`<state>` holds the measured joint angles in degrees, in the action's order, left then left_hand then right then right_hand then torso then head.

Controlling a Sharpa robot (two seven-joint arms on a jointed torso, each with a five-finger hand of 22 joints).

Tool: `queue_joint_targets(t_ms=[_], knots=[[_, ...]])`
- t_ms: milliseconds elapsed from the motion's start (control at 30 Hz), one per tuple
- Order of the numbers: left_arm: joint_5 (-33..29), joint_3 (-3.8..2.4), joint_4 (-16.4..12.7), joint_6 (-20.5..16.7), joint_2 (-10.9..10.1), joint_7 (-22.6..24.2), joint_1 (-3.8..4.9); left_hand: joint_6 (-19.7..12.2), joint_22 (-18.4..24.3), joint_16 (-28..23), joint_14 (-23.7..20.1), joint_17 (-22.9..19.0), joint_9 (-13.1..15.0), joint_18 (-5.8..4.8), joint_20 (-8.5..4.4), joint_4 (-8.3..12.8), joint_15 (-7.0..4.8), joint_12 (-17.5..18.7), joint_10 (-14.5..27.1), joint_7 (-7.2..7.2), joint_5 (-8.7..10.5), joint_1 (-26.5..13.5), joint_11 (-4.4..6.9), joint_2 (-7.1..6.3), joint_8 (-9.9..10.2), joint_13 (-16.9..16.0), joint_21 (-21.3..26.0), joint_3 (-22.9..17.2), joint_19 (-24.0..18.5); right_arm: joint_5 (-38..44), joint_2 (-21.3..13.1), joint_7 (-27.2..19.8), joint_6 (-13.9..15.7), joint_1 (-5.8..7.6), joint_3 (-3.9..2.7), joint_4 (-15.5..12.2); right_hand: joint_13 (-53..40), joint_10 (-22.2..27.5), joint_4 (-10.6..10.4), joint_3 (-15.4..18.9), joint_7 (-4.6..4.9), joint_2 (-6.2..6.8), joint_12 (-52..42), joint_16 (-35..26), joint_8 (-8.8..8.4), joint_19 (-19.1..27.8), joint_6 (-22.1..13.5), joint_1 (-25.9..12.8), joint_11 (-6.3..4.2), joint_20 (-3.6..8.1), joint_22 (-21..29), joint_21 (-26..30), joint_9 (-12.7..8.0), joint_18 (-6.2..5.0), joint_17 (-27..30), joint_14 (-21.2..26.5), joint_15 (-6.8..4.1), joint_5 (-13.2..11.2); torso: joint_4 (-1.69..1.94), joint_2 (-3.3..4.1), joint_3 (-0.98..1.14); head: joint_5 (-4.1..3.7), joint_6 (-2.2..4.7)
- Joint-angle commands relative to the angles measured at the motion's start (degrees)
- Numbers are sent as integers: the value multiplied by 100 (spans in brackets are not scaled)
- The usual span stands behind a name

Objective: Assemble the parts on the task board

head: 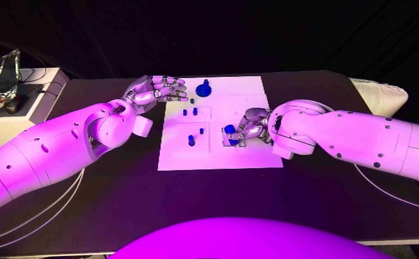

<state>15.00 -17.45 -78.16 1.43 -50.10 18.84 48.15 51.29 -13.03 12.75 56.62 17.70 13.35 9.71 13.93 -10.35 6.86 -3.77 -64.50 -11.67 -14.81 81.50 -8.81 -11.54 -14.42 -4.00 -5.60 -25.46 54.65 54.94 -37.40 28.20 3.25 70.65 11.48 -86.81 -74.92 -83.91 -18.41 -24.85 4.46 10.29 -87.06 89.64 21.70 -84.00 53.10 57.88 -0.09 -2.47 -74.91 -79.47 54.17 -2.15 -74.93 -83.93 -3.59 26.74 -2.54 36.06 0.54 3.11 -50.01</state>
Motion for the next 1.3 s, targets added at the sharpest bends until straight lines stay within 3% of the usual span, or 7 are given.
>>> queue_joint_targets(t_ms=[33,267,500,600,767,1100,1300], knots=[[-39,-5,-17,104,5,27,-1,-22,5,-18,4,5,-7,71,32,-35,36,11,9,-10,25,-35,-14,8,38,7,27,-2,17,76,2,-18,-103,-6,-1,-18,-1208,-376,678,-654,-18,-8,30,36,5,-334,55,-32,8,9,-1248,6,6,19,-1507,-607,-7,-24,-1,-1,1,0,1],[-40,-5,-19,106,4,24,-1,-21,10,-23,5,8,-7,72,33,-38,36,9,11,-9,25,-37,-15,9,38,6,32,1,19,133,46,-18,-59,-11,-1,66,-1207,-375,681,-652,-18,-1,30,36,3,-333,56,-39,9,9,-1247,12,7,18,-1507,-607,-7,-36,1,0,3,4,1],[-40,-5,-22,101,-3,19,-1,-21,10,-23,5,8,-7,72,33,-38,36,9,11,-9,25,-37,-15,9,38,6,32,1,19,137,103,-24,20,-26,-1,145,-1178,-351,657,-565,-1,88,65,36,-51,-327,72,-218,24,-4,-1243,27,26,15,-1507,-607,7,-438,6,4,4,14,1],[-41,-5,-23,103,-4,16,-1,-21,14,-26,5,10,-8,72,34,-43,37,9,11,-10,26,-42,-16,11,39,5,35,3,21,139,121,-28,49,-32,-1,155,-1159,-336,566,-412,15,166,87,36,-84,-325,78,-387,40,-13,-1242,30,32,15,-1507,-607,20,-431,4,5,2,22,1],[-43,-5,-22,103,-5,13,-1,-21,14,-26,5,10,-8,72,34,-43,37,9,11,-11,26,-42,-16,11,39,5,35,3,21,137,134,-37,103,-41,-2,159,-1146,-325,415,-174,5,201,103,36,-123,-325,90,-533,35,-17,-1243,25,55,15,-1507,-607,17,-729,-3,-2,3,30,1],[-45,-5,-21,106,-7,6,-1,-21,19,-30,6,13,-9,72,35,-52,38,8,12,-13,29,-52,-17,11,40,5,39,10,24,91,132,-64,167,-54,-2,123,-1141,-321,267,37,-5,230,110,36,-140,-323,105,-615,26,-12,-1242,31,82,14,-1507,-607,11,-836,-4,-2,4,33,1],[-45,-5,-21,103,-11,3,0,-21,19,-30,6,13,-9,72,35,-52,38,8,12,-13,29,-52,-17,11,40,5,39,10,24,126,112,-71,202,-57,-2,107,-1146,-326,173,191,-14,179,105,36,-148,-323,121,-720,18,-7,-1242,30,104,14,-1507,-607,4,-844,-3,-1,4,24,1]])
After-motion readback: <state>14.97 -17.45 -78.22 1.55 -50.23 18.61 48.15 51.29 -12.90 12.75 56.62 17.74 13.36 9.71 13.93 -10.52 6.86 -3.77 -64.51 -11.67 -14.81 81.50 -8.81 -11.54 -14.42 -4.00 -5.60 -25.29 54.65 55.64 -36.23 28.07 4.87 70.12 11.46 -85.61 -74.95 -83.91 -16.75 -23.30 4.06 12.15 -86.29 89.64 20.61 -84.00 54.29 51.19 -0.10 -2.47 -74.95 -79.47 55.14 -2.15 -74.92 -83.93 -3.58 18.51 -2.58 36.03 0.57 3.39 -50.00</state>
